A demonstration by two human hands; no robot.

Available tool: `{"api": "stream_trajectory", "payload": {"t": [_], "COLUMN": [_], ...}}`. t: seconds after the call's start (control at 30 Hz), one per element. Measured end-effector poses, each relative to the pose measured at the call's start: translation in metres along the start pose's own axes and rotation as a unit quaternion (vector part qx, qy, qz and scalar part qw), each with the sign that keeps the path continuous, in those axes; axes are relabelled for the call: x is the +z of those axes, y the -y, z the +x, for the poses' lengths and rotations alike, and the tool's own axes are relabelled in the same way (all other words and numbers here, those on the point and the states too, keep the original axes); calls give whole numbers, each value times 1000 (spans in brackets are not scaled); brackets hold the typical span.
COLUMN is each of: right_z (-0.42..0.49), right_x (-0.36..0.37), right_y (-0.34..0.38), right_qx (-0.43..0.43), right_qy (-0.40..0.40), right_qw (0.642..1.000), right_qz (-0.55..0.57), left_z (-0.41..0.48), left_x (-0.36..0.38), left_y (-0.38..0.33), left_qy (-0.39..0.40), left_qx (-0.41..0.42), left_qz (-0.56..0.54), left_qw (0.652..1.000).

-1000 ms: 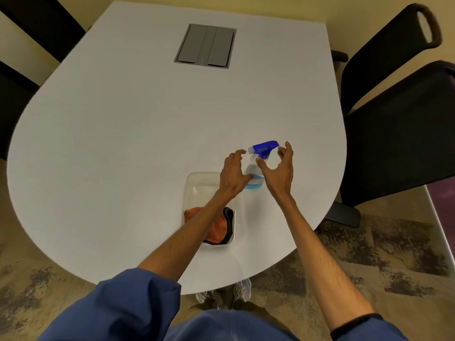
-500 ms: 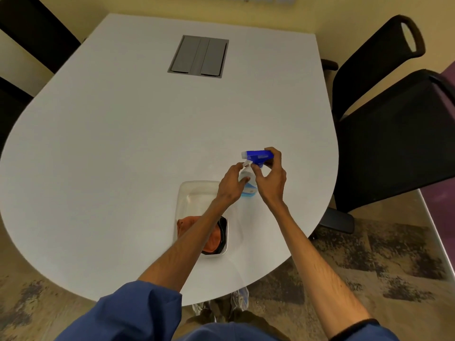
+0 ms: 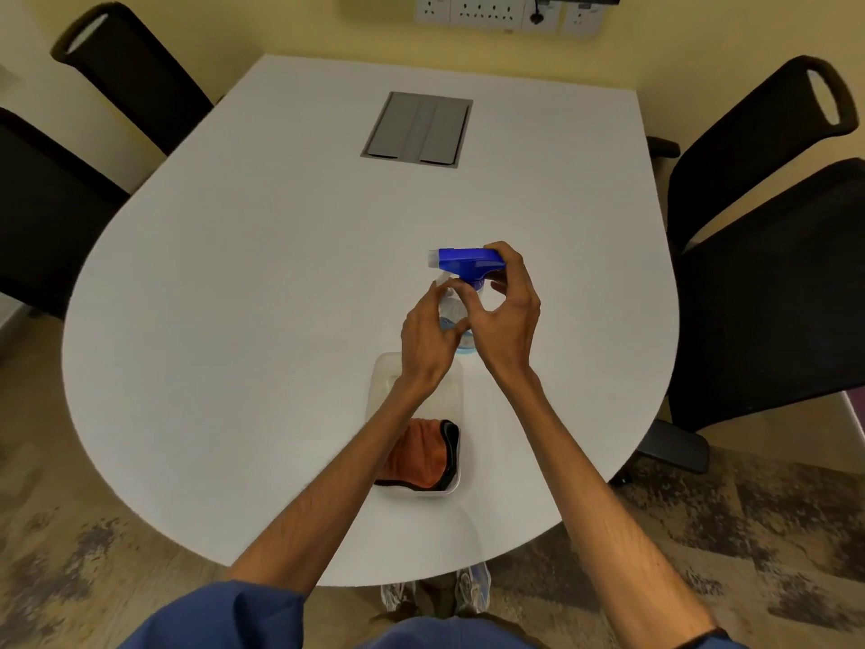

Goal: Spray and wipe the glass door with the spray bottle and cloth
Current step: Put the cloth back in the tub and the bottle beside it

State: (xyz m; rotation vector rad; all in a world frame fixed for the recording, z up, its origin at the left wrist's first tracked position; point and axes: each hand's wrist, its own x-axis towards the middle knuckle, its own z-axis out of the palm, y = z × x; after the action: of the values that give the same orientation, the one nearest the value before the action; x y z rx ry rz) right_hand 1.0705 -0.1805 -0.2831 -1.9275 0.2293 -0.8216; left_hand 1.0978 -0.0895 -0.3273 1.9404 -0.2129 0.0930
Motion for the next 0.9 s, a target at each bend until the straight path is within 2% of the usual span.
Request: {"api": "stream_trajectory", "payload": {"t": [0.17,0.4,0.7,0.9], "right_z": [-7,-20,-46,-55], "right_x": [20,37,44,44], "right_y": [12,7,-23,-39], "right_qx": [16,50,113,77], "right_qy": [37,79,128,207], "right_qw": [999,996,985,971], "right_qz": [14,2,-27,-89], "left_z": [-6,-20,-36,-45], "left_x": [-26,-41,-32,-28], "left_y": [12,40,71,91], "left_qy": [-36,-41,13,27], "left_qx": [-2,-45,-92,-135], "left_qz": [28,51,55,31], "left_qw": [999,997,994,990]}}
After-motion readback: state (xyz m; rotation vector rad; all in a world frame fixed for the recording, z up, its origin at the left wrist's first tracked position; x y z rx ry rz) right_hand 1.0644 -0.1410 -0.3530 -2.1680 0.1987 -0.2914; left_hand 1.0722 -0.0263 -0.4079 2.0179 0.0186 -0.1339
